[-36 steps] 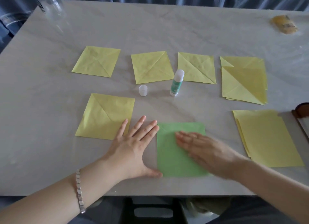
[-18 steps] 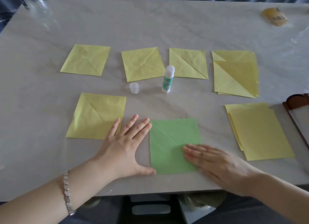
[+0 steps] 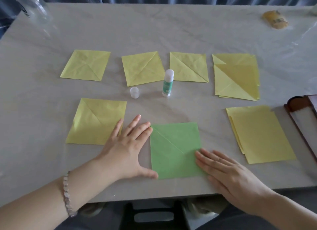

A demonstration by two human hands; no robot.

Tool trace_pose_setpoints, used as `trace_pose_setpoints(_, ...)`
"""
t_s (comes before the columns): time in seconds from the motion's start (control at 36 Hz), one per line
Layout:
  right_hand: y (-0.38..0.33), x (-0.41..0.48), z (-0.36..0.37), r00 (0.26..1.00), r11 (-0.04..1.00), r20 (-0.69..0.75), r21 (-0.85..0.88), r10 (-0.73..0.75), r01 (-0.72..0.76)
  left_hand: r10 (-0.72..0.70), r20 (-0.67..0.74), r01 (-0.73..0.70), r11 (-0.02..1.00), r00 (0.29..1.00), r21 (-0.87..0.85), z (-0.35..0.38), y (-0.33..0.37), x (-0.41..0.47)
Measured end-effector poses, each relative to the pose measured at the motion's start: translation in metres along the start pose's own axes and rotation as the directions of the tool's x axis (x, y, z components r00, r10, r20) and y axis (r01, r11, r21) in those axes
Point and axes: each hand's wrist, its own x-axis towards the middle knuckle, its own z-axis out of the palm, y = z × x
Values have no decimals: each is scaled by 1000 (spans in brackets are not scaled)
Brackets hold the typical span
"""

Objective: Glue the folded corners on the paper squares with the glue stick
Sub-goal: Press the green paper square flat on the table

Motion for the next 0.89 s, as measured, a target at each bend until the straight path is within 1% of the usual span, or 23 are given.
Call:
trace_pose_setpoints(0.06,0,0,-6,1000,998,-29,60,8,-6,0,-13,-1,998,1000,-61,-10,1,8)
trace_pose_setpoints(0.11,0,8,-12,991,987,-111,149,67,-50,-26,-101,9,986,995,-167,-20,4,19)
trace_pose_setpoints(0.14,0,14,-15,979,978,-164,189,121,-89,-43,-142,11,976,989,-219,-23,6,25)
trace_pose_setpoints(0.19,0,27,-16,926,945,-252,241,281,-221,-62,-157,17,962,986,-273,-28,13,39)
trace_pose_setpoints(0.22,0,33,-16,887,911,-265,276,378,-305,-64,-145,22,962,987,-273,-31,17,44)
trace_pose_setpoints(0.28,0,43,-13,809,821,-235,363,539,-441,-54,-97,30,971,994,-238,-35,24,53)
trace_pose_setpoints(0.36,-1,51,-10,736,739,-211,421,644,-526,-51,-54,38,976,997,-216,-37,28,61)
trace_pose_setpoints(0.42,-2,53,-8,710,711,-196,427,676,-559,-69,-44,57,972,997,-230,-39,29,63)
trace_pose_setpoints(0.47,-3,53,-7,704,706,-191,417,684,-573,-80,-54,64,963,995,-262,-38,28,63)
trace_pose_setpoints(0.58,-3,55,-5,712,714,-192,409,676,-567,-67,-107,25,934,992,-355,-33,26,60)
trace_pose_setpoints(0.67,-3,59,-5,695,698,-215,465,686,-545,-62,-189,-36,879,980,-476,-26,27,55)
trace_pose_setpoints(0.78,-1,67,-11,682,611,-179,640,709,-467,-101,-232,-97,699,968,-709,-29,28,49)
trace_pose_setpoints(0.83,0,70,-17,677,556,-170,725,716,-406,-130,-267,-130,623,955,-772,-33,28,48)
trace_pose_setpoints(0.89,1,70,-25,654,517,-185,776,734,-361,-190,-302,-162,527,934,-834,-38,30,51)
